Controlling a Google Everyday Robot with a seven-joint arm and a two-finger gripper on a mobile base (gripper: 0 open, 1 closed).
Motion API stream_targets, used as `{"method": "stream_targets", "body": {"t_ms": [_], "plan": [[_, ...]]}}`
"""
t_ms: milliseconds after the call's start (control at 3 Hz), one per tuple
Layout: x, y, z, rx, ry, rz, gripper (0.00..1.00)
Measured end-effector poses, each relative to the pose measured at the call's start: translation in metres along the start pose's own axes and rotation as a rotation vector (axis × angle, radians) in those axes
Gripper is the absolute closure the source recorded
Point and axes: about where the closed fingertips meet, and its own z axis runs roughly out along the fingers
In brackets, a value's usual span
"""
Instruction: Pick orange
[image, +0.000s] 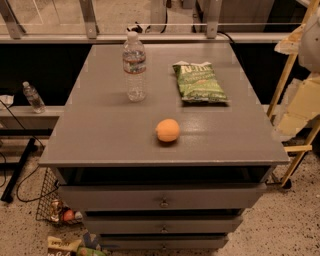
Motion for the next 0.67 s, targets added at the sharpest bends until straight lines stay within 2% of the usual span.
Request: {"method": "stream_targets", "body": {"t_ms": [333,667], "plan": [[0.0,0.0,0.0,0.0,0.0,0.0,0.0],[-0.006,0.002,0.017,-0.056,-0.088,0.021,0.0]]}}
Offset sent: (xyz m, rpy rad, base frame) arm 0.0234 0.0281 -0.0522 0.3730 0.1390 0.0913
